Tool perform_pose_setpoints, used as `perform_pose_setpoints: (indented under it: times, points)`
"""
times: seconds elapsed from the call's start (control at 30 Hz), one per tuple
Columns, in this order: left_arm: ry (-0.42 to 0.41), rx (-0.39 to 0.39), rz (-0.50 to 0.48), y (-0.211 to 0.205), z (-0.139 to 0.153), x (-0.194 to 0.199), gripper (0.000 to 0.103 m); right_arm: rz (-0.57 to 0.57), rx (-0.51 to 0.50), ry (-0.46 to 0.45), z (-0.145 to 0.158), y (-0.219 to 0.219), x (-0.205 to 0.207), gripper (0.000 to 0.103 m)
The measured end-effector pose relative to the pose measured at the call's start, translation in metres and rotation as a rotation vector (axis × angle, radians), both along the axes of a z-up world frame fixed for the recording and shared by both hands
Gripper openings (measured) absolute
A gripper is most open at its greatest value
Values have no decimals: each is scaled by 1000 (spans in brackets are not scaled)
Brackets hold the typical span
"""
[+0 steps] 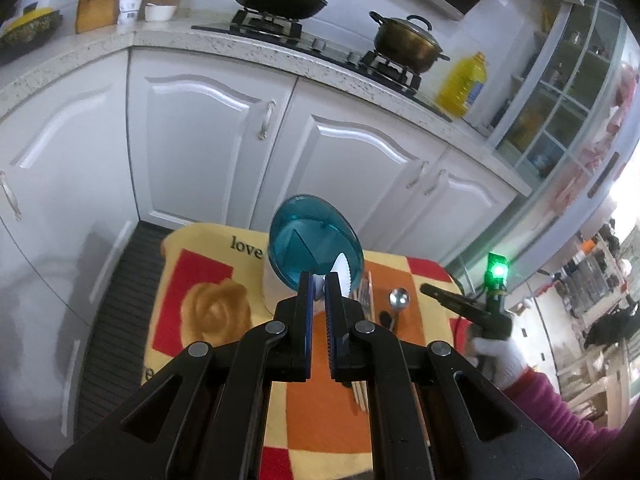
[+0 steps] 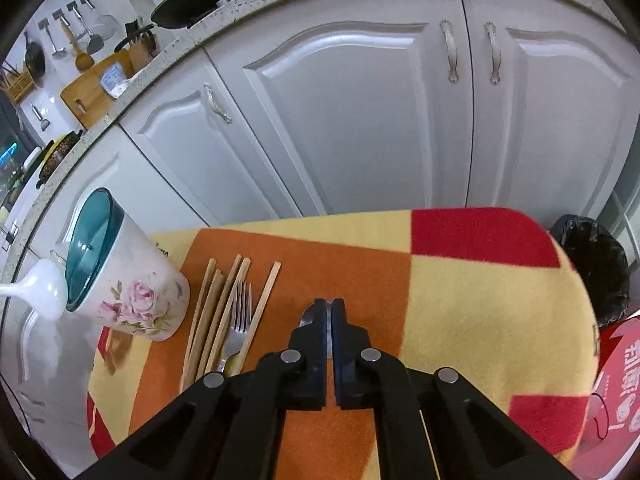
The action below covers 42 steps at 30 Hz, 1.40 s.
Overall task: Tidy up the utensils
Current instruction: 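Lift the white spoon with the left tool while the right tool grasps the silver spoon, then insert the white spoon into the teal holder with the left tool while the right drops the silver spoon in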
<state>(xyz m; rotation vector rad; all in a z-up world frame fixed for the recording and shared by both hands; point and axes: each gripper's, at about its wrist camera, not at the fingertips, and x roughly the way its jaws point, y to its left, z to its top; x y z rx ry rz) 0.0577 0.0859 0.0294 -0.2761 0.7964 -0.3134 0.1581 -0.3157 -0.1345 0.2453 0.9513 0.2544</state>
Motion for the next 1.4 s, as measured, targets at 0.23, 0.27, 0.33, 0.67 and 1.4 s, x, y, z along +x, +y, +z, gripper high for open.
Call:
perform_pose_setpoints:
  times: [0.23, 0.27, 0.33, 0.67, 1.4]
  points:
    - [-10, 10, 21, 5, 1, 4, 4, 3, 11, 32, -16, -4, 11, 42]
    - [-9, 14, 22, 5, 2, 4, 4, 19, 21, 46, -22, -3, 14, 42]
    - [-7, 23, 28, 5, 2, 6, 4, 49, 5, 78, -33, 3, 20, 42]
    - [-4, 37, 50, 4, 2, 26, 4, 89, 25, 0, -12, 6, 5, 2]
    - [34, 238, 82, -27, -16, 83, 4, 123, 17, -411, 178, 72, 1, 2]
